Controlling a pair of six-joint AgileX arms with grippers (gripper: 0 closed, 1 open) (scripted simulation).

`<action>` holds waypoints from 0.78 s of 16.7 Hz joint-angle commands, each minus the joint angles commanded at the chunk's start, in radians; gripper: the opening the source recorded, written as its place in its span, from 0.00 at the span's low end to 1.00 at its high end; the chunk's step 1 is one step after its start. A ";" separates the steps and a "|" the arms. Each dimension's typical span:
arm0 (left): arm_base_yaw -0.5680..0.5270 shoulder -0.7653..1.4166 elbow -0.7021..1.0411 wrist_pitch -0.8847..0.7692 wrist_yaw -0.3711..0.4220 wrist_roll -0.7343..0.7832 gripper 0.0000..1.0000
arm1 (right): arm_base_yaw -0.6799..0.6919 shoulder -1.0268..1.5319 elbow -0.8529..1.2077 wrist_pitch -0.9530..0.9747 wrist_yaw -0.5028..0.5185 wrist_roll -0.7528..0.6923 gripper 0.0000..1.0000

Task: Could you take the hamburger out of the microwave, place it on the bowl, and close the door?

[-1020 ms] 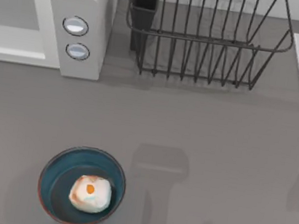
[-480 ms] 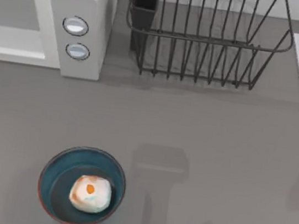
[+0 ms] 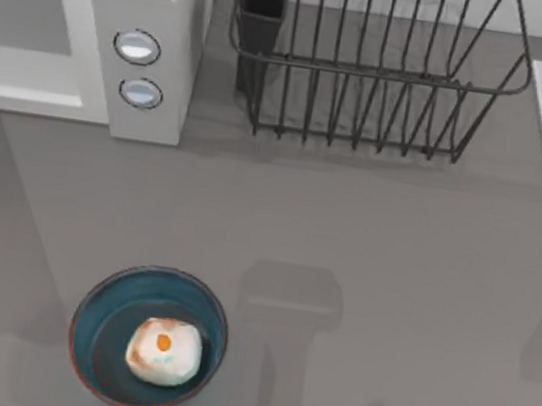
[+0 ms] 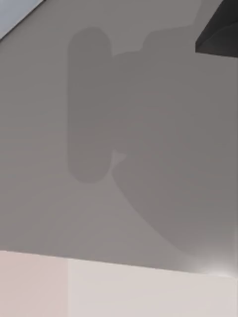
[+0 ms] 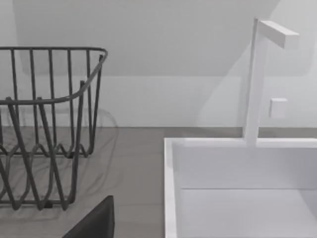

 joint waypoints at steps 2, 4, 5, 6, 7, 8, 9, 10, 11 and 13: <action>0.003 0.001 -0.003 -0.002 0.002 -0.002 0.00 | 0.000 0.000 0.000 0.000 0.000 0.000 1.00; -0.035 -0.037 -0.039 0.013 -0.023 -0.039 0.00 | 0.000 0.000 0.000 0.000 0.000 0.000 1.00; -0.068 -0.071 -0.071 0.025 -0.043 -0.072 0.00 | 0.000 0.000 0.000 0.000 0.000 0.000 1.00; -0.110 -0.115 -0.107 0.038 -0.066 -0.109 0.00 | 0.000 0.000 0.000 0.000 0.000 0.000 1.00; -0.157 -0.166 -0.147 0.053 -0.090 -0.151 0.00 | 0.000 0.000 0.000 0.000 0.000 0.000 1.00; -0.205 -0.215 -0.188 0.068 -0.115 -0.194 0.00 | 0.000 0.000 0.000 0.000 0.000 0.000 1.00; -0.245 -0.255 -0.226 0.082 -0.137 -0.233 0.00 | 0.000 0.000 0.000 0.000 0.000 0.000 1.00; -0.273 -0.284 -0.254 0.093 -0.156 -0.261 0.00 | 0.000 0.000 0.000 0.000 0.000 0.000 1.00; -0.292 -0.302 -0.272 0.101 -0.169 -0.279 0.00 | 0.000 0.000 0.000 0.000 0.000 0.000 1.00; -0.299 -0.310 -0.280 0.104 -0.175 -0.287 0.00 | 0.000 0.000 0.000 0.000 0.000 0.000 1.00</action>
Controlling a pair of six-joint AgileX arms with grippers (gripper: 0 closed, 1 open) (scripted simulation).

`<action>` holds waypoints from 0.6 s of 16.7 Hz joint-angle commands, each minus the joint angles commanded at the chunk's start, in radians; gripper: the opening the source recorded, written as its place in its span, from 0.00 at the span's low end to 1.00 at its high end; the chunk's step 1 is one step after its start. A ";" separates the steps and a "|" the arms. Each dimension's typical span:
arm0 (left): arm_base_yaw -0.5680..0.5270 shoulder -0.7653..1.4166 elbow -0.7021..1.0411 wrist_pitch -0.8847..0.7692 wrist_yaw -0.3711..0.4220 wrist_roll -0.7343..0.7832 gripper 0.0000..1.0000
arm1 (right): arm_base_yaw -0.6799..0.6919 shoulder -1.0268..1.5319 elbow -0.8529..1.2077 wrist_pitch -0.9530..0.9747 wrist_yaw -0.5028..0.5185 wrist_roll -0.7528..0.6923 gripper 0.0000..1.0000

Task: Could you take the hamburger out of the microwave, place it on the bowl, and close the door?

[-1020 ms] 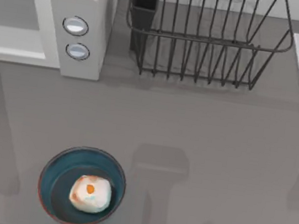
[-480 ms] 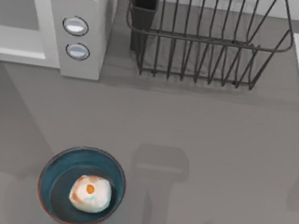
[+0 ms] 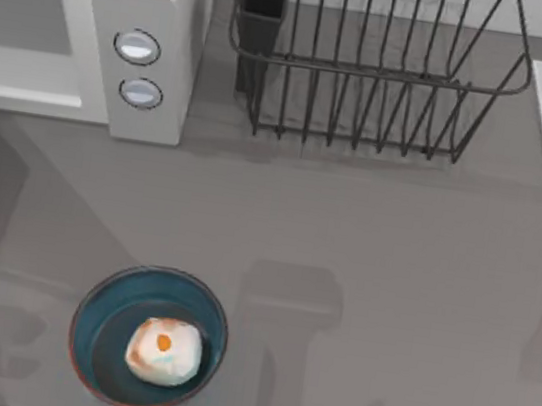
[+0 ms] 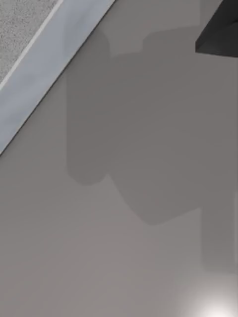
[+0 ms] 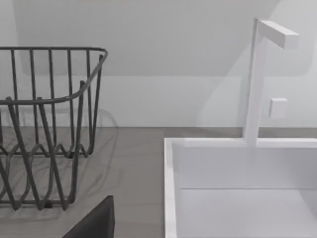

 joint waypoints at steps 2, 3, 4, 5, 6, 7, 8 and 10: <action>0.004 0.004 0.002 -0.002 0.004 0.000 0.00 | 0.000 0.000 0.000 0.000 0.000 0.000 1.00; 0.001 0.003 0.001 -0.002 0.002 -0.002 0.00 | 0.000 0.000 0.000 0.000 0.000 0.000 1.00; -0.011 -0.002 -0.002 -0.002 -0.008 -0.014 0.00 | 0.000 0.000 0.000 0.000 0.000 0.000 1.00; -0.034 -0.012 -0.008 -0.001 -0.026 -0.034 0.00 | 0.000 0.000 0.000 0.000 0.000 0.000 1.00; -0.067 -0.025 -0.017 0.001 -0.050 -0.061 0.00 | 0.000 0.000 0.000 0.000 0.000 0.000 1.00; -0.109 -0.041 -0.027 0.003 -0.079 -0.094 0.00 | 0.000 0.000 0.000 0.000 0.000 0.000 1.00; -0.161 -0.059 -0.039 0.005 -0.111 -0.130 0.00 | 0.000 0.000 0.000 0.000 0.000 0.000 1.00; -0.281 -0.101 -0.065 0.009 -0.181 -0.210 0.00 | 0.000 0.000 0.000 0.000 0.000 0.000 1.00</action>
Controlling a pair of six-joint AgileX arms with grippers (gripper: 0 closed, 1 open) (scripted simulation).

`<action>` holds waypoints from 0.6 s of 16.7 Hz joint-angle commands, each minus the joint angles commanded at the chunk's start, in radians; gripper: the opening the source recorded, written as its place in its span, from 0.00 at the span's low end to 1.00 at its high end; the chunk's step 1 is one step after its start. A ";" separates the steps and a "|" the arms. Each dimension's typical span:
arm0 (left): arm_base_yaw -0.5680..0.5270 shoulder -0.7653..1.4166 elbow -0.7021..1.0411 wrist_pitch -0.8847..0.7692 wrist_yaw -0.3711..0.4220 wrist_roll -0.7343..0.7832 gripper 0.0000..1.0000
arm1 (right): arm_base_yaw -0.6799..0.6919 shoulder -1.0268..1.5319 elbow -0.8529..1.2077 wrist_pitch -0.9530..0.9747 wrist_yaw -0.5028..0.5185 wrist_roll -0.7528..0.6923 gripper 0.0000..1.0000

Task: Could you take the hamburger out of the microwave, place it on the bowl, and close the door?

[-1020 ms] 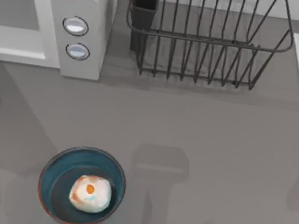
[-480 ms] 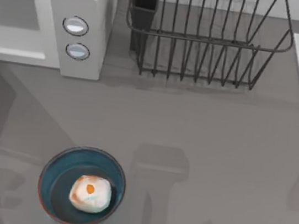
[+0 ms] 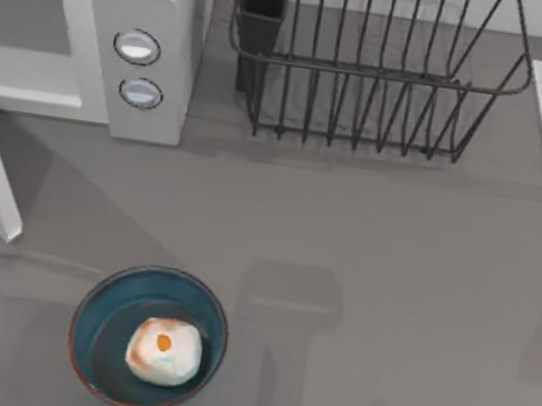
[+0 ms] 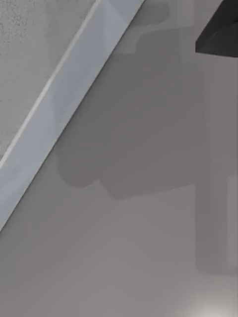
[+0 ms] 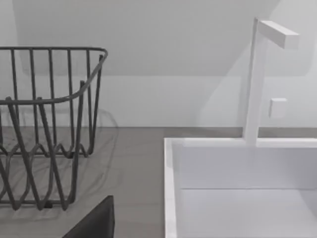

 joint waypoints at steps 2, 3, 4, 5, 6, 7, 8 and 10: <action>-0.114 -0.043 -0.026 0.005 -0.071 -0.081 0.00 | 0.000 0.000 0.000 0.000 0.000 0.000 1.00; -0.157 -0.063 -0.038 0.007 -0.102 -0.117 0.00 | 0.000 0.000 0.000 0.000 0.000 0.000 1.00; -0.190 -0.080 -0.048 0.008 -0.129 -0.147 0.00 | 0.000 0.000 0.000 0.000 0.000 0.000 1.00; -0.212 -0.092 -0.056 0.010 -0.148 -0.169 0.00 | 0.000 0.000 0.000 0.000 0.000 0.000 1.00; -0.223 -0.100 -0.060 0.011 -0.159 -0.180 0.00 | 0.000 0.000 0.000 0.000 0.000 0.000 1.00; -0.225 -0.101 -0.061 0.011 -0.160 -0.181 0.00 | 0.000 0.000 0.000 0.000 0.000 0.000 1.00; -0.225 -0.101 -0.061 0.011 -0.160 -0.181 0.00 | 0.000 0.000 0.000 0.000 0.000 0.000 1.00; -0.221 -0.096 -0.057 0.010 -0.156 -0.181 0.00 | 0.000 0.000 0.000 0.000 0.000 0.000 1.00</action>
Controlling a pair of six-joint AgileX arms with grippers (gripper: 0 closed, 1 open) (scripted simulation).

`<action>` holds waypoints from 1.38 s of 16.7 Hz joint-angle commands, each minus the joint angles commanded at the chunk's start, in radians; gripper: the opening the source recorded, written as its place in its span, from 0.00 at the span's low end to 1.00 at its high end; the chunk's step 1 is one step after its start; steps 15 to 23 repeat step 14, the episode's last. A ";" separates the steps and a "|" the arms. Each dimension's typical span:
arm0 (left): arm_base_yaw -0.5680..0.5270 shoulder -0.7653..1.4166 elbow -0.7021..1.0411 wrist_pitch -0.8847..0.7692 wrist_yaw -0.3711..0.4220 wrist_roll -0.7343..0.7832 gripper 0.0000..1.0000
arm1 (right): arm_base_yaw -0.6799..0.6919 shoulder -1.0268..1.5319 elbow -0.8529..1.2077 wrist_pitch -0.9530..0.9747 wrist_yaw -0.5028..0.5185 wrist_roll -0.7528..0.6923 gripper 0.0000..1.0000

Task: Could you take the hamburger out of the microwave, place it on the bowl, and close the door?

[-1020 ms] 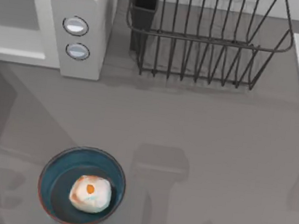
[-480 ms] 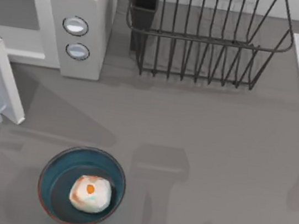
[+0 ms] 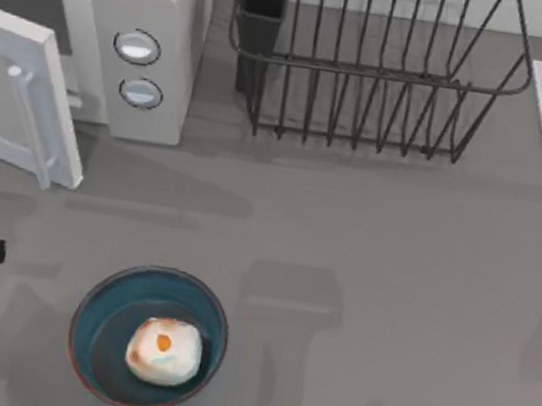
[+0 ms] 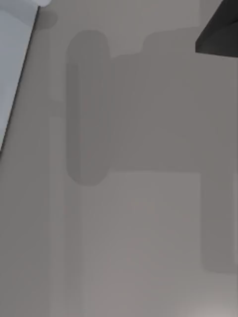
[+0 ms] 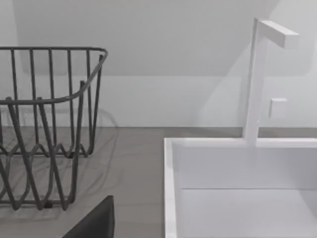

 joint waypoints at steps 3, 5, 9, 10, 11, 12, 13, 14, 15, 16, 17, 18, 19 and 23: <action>-0.003 0.040 0.029 0.019 -0.002 -0.002 0.00 | 0.000 0.000 0.000 0.000 0.000 0.000 1.00; -0.010 0.120 0.080 0.052 -0.005 -0.005 0.00 | 0.000 0.000 0.000 0.000 0.000 0.000 1.00; -0.026 0.363 0.207 0.140 -0.015 -0.014 0.00 | 0.000 0.000 0.000 0.000 0.000 0.000 1.00; -0.030 0.413 0.236 0.160 -0.018 -0.016 0.00 | 0.000 0.000 0.000 0.000 0.000 0.000 1.00; -0.034 0.453 0.261 0.179 -0.020 -0.018 0.00 | 0.000 0.000 0.000 0.000 0.000 0.000 1.00; -0.037 0.482 0.282 0.193 -0.022 -0.020 0.00 | 0.000 0.000 0.000 0.000 0.000 0.000 1.00; -0.039 0.500 0.295 0.203 -0.024 -0.021 0.00 | 0.000 0.000 0.000 0.000 0.000 0.000 1.00; -0.040 0.507 0.301 0.207 -0.024 -0.022 0.00 | 0.000 0.000 0.000 0.000 0.000 0.000 1.00; -0.040 0.507 0.301 0.207 -0.024 -0.022 0.00 | 0.000 0.000 0.000 0.000 0.000 0.000 1.00; -0.040 0.507 0.301 0.207 -0.024 -0.022 0.00 | 0.000 0.000 0.000 0.000 0.000 0.000 1.00; -0.040 0.507 0.301 0.207 -0.024 -0.022 0.00 | 0.000 0.000 0.000 0.000 0.000 0.000 1.00; -0.040 0.507 0.301 0.207 -0.024 -0.022 0.00 | 0.000 0.000 0.000 0.000 0.000 0.000 1.00; -0.040 0.507 0.301 0.207 -0.024 -0.022 0.00 | 0.000 0.000 0.000 0.000 0.000 0.000 1.00; -0.040 0.507 0.301 0.207 -0.024 -0.022 0.00 | 0.000 0.000 0.000 0.000 0.000 0.000 1.00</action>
